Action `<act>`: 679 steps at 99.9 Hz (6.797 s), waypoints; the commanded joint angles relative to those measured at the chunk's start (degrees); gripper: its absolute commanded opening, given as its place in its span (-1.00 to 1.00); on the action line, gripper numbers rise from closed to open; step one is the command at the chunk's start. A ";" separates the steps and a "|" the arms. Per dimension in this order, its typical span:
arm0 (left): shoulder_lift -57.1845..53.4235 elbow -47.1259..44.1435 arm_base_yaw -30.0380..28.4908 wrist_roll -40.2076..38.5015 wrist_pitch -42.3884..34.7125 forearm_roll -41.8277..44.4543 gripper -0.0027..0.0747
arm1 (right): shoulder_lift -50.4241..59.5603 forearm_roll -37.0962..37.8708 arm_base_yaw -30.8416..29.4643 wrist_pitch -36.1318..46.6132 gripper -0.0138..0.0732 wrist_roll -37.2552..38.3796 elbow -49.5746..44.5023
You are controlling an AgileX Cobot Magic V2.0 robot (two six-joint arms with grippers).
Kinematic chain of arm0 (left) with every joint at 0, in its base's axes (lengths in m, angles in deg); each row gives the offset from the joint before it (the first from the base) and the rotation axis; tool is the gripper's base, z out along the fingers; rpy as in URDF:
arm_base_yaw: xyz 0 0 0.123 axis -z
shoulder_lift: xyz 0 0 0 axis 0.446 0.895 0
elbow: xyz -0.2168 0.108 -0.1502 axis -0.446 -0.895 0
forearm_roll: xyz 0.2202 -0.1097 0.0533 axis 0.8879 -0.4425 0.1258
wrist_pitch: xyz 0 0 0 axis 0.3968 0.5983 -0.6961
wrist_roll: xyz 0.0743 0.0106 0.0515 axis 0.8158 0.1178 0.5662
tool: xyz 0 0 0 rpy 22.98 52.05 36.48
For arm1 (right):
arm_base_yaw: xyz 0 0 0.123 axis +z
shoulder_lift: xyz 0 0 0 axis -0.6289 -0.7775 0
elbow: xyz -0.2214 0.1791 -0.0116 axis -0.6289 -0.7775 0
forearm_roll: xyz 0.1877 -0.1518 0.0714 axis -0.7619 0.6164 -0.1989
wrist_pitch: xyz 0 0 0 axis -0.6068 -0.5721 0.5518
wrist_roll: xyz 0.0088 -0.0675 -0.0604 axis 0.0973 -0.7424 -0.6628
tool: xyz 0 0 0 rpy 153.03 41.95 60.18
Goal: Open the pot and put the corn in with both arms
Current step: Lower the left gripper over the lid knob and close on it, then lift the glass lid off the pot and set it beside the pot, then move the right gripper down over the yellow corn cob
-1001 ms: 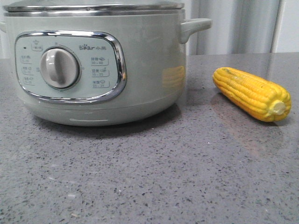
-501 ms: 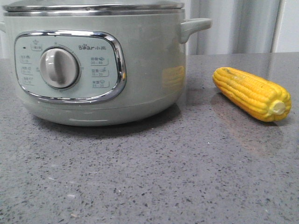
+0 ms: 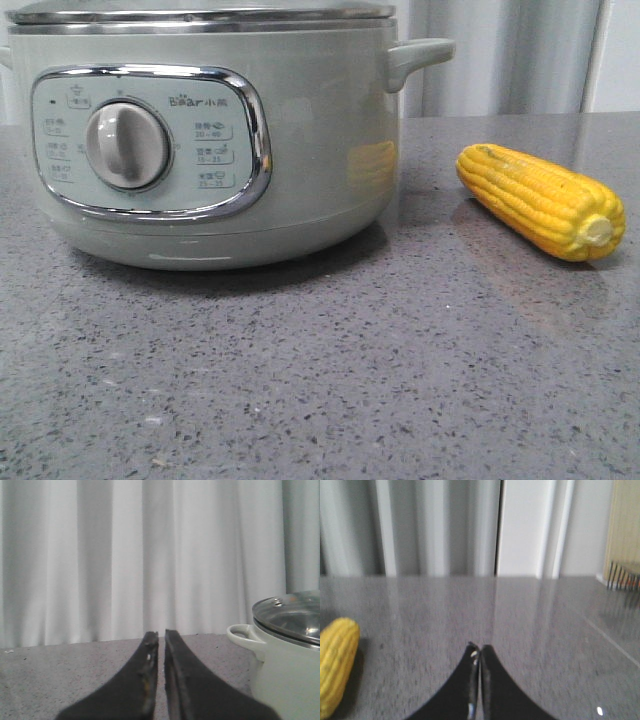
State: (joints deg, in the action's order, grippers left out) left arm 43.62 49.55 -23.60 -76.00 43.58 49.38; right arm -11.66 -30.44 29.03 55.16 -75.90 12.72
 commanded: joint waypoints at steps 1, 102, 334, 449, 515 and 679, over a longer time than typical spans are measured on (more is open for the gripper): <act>5.24 5.64 0.40 -0.31 -1.61 1.06 -0.98 | -5.18 0.47 -0.35 -3.92 -0.85 -0.40 5.57; 34.66 14.85 7.93 -0.31 -22.21 -0.48 0.24 | -29.98 -5.50 -0.35 -10.10 -0.85 -0.40 23.04; 65.93 49.61 30.96 0.23 -24.28 -0.71 -0.98 | -29.87 -6.01 -1.30 -4.89 -0.85 -0.40 19.14; 40.93 12.47 -2.89 0.23 -31.97 -1.63 -0.98 | -29.87 -6.01 -1.30 -4.89 -0.85 -0.40 19.14; 61.27 9.80 -2.93 0.23 -50.34 -2.26 -0.98 | -29.87 -6.01 -1.30 -5.01 -0.85 -0.40 19.14; 73.44 3.82 -2.93 -3.38 -60.66 2.16 0.03 | -29.87 -6.35 -1.30 -7.05 -0.85 -0.40 19.14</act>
State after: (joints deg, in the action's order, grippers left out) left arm 119.39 52.25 -26.44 -79.41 -11.07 51.56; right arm -40.98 -36.67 28.00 44.72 -75.90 30.42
